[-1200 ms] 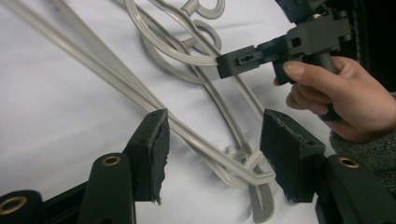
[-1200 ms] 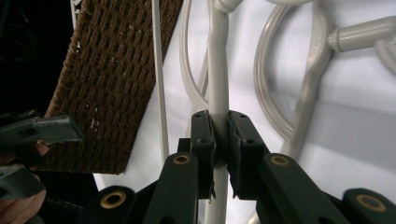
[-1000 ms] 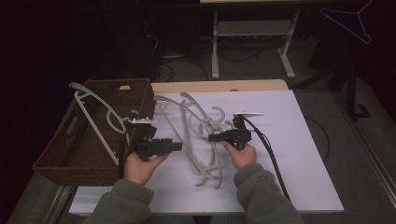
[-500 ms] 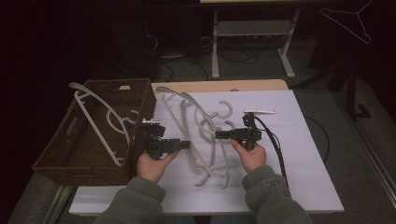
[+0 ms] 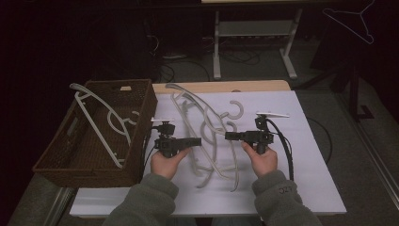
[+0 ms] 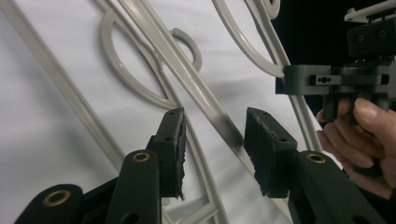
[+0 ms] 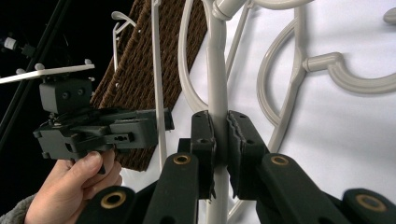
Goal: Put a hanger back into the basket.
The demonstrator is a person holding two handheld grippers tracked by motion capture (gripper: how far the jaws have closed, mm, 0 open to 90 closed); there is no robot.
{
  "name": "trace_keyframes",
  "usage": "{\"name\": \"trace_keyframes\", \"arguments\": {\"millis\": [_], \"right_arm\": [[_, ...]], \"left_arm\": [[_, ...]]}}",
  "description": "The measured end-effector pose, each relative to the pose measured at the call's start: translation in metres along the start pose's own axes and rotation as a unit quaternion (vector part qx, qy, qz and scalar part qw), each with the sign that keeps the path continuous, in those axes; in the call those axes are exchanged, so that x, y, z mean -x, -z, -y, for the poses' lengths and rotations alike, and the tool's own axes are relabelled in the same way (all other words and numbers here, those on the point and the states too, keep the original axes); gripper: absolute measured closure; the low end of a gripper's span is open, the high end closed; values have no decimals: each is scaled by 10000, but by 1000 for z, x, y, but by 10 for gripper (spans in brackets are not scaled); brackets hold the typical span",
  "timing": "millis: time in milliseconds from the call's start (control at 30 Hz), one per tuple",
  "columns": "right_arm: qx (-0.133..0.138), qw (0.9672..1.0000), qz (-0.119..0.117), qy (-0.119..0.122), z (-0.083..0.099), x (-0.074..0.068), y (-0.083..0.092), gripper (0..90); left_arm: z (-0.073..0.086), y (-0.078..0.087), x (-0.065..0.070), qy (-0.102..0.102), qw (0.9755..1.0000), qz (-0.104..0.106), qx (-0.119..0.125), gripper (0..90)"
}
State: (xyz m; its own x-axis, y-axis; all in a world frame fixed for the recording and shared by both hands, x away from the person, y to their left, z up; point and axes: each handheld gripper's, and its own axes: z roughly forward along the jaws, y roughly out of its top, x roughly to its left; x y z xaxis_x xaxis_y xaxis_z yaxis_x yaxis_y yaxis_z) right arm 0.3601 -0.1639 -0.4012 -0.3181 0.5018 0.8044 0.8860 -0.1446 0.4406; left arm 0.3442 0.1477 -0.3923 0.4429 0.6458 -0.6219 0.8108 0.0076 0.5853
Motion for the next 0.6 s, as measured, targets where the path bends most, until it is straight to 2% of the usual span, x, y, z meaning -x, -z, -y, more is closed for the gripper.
{"name": "trace_keyframes", "arguments": {"millis": [67,167,300,600], "right_arm": [[33,10000,-4,-7,1,0,2,806],[41,10000,-10,23,1,1,2,806],[6,10000,-51,57,2,-2,1,806],[56,10000,-23,68,2,-2,3,806]], "left_arm": [[0,-1,1,-15,10000,-16,6,571],[0,-3,1,4,10000,74,2,580],[-1,-4,3,3,9999,115,22,644],[-3,1,1,61,9997,175,152,678]]}}
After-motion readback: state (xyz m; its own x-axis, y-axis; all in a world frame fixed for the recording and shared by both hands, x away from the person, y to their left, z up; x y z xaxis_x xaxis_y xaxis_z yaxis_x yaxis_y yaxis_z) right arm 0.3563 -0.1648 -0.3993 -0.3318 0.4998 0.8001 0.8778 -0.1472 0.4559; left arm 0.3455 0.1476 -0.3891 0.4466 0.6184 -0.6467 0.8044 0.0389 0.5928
